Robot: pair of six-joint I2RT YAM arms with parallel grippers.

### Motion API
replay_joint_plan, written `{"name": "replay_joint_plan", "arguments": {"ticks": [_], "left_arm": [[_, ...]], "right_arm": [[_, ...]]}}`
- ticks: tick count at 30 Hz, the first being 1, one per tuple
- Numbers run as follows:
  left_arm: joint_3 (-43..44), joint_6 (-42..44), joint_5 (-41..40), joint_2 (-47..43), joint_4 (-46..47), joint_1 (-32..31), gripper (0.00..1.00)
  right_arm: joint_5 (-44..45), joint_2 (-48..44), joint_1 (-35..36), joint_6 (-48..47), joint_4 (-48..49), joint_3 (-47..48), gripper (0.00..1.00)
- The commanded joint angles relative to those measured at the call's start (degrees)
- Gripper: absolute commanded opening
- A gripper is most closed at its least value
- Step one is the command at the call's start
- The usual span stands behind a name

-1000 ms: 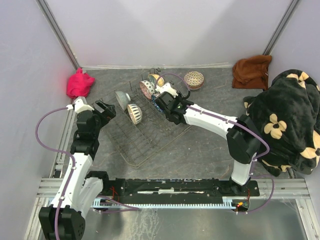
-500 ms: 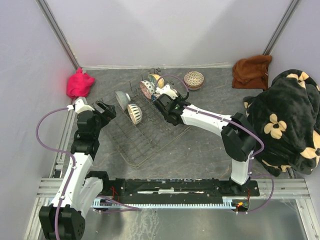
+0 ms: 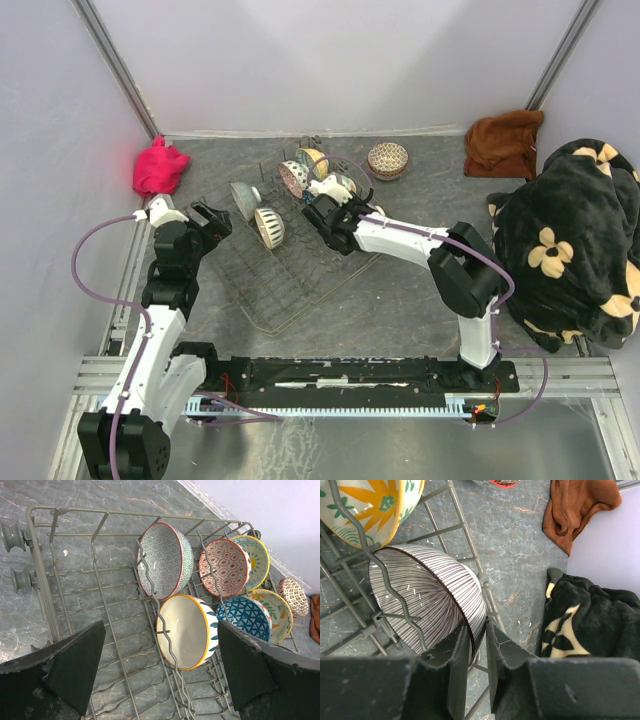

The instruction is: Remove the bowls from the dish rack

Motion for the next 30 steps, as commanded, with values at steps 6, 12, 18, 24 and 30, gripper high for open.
{"name": "replay_joint_plan", "arguments": {"ticks": [6, 12, 18, 24, 30], "left_arm": [[0.0, -1.1, -0.5, 0.1, 3.5, -0.1, 0.99], [0.0, -1.1, -0.5, 0.2, 3.6, -0.1, 0.99], [-0.1, -1.3, -0.5, 0.5, 3.8, -0.2, 0.99], [-0.1, -1.3, -0.6, 0.4, 3.8, -0.1, 0.99], [-0.1, -1.3, -0.6, 0.3, 3.8, -0.2, 0.99]], "right_arm": [[5.0, 0.8, -0.1, 0.6, 2.1, 0.0, 0.22], [5.7, 0.1, -0.1, 0.8, 2.1, -0.3, 0.11], [6.5, -1.9, 0.5, 0.9, 1.8, -0.2, 0.01], [7.4, -4.4, 1.4, 0.8, 1.7, -0.4, 0.01], [7.3, -7.6, 2.0, 0.6, 2.2, -0.9, 0.01]]}}
